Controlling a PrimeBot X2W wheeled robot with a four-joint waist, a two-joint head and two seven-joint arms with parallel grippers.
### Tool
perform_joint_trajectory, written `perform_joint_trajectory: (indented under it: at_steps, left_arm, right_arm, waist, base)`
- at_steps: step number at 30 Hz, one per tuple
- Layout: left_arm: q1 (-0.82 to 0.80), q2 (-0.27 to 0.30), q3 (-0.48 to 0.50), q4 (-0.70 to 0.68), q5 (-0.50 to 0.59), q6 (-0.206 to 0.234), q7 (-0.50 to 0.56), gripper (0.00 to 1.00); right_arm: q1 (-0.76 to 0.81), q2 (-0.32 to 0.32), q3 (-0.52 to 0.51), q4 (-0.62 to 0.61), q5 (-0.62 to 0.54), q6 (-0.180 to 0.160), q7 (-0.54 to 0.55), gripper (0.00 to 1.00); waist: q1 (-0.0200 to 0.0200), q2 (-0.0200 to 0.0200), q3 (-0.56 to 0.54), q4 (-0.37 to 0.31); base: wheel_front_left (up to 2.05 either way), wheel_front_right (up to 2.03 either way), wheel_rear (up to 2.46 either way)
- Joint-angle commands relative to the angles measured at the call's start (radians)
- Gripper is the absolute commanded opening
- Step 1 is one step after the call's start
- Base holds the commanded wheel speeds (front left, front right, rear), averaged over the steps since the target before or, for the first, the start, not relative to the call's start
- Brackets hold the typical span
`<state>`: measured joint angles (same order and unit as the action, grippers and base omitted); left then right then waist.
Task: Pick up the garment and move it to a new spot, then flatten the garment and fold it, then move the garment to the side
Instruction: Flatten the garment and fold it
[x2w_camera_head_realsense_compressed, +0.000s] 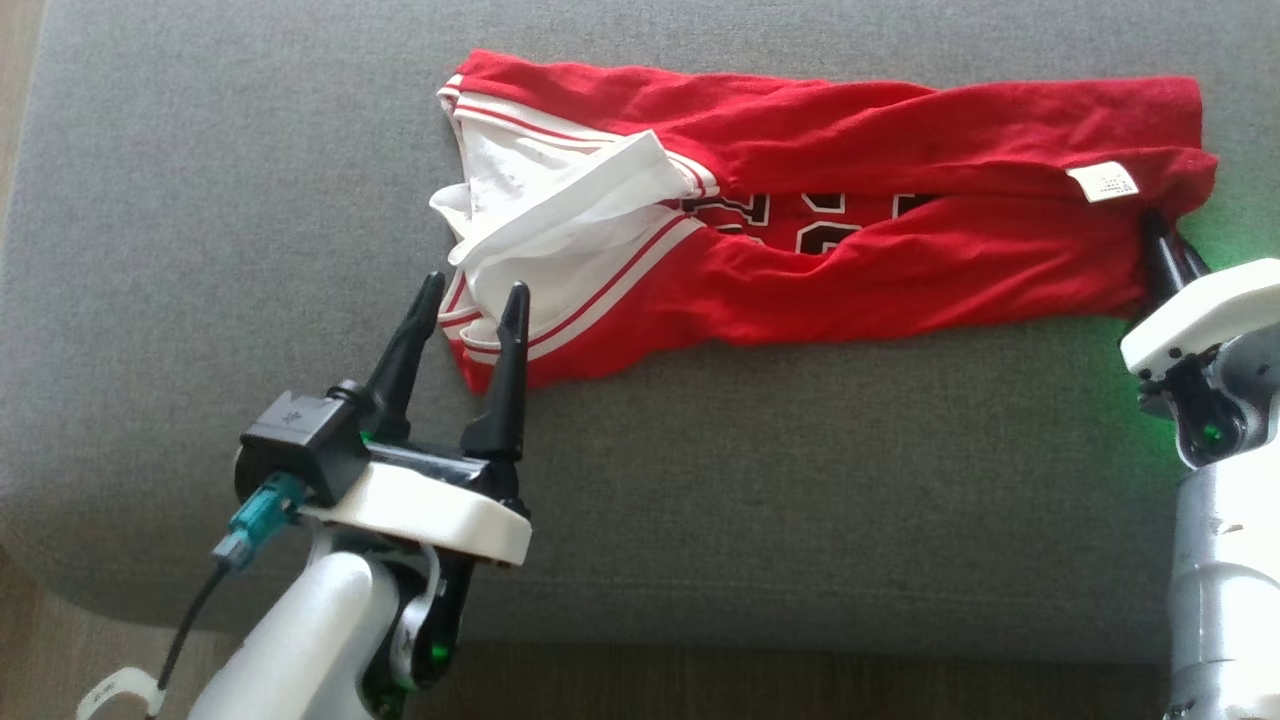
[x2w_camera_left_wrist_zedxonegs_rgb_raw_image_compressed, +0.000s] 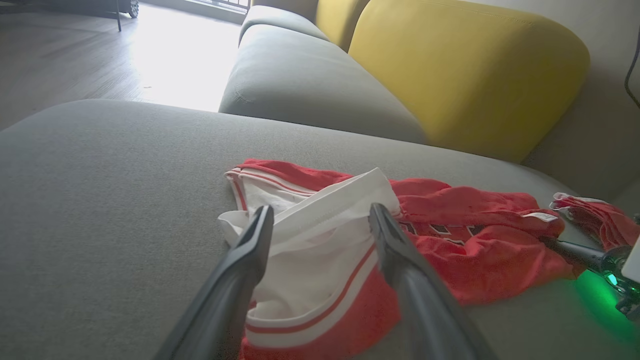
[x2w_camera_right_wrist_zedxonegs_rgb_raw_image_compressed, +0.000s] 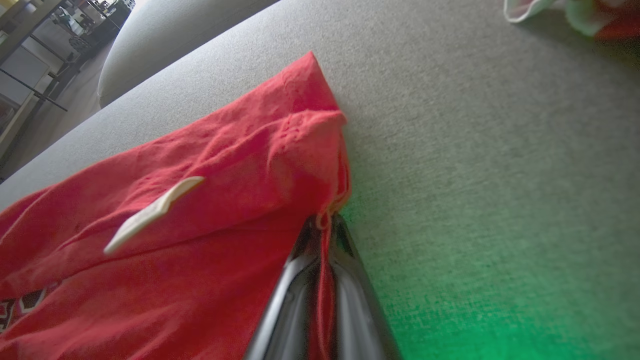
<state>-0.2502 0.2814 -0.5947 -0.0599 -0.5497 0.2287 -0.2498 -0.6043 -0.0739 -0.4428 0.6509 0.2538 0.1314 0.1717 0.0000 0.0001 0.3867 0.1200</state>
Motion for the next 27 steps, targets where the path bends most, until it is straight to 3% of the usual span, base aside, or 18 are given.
perform_joint_trajectory:
  at_steps: [1,7,16,27]
  left_arm:
    - [-0.01,0.01,0.049,-0.026,-0.002,-0.001,-0.012,1.0]
    - [0.009,0.008,0.069,-0.025,0.002,-0.003,-0.012,1.0]
    - [0.025,0.025,0.081,-0.04,0.009,0.002,-0.01,1.0]
    - [0.027,0.029,0.07,-0.04,0.004,0.002,0.0,1.0]
  right_arm:
    - [0.034,0.024,0.033,0.01,-0.018,-0.001,0.027,0.0]
    - [0.041,0.024,-0.035,-0.113,-0.046,-0.001,0.022,0.0]
    - [0.056,0.024,-0.114,-0.374,-0.089,-0.001,0.121,0.0]
    - [0.103,0.024,0.054,-0.611,0.083,-0.001,0.222,0.0]
  waist:
    - [0.0,-0.0001,-0.002,0.0]
    - [0.0,-0.0001,-0.021,-0.019]
    - [0.0,-0.0001,-0.042,-0.058]
    - [0.0,-0.0001,-0.075,-0.041]
  base:
    - [0.0,0.0,0.0]
    - [0.0,0.0,0.0]
    - [0.0,0.0,0.0]
    - [0.0,0.0,0.0]
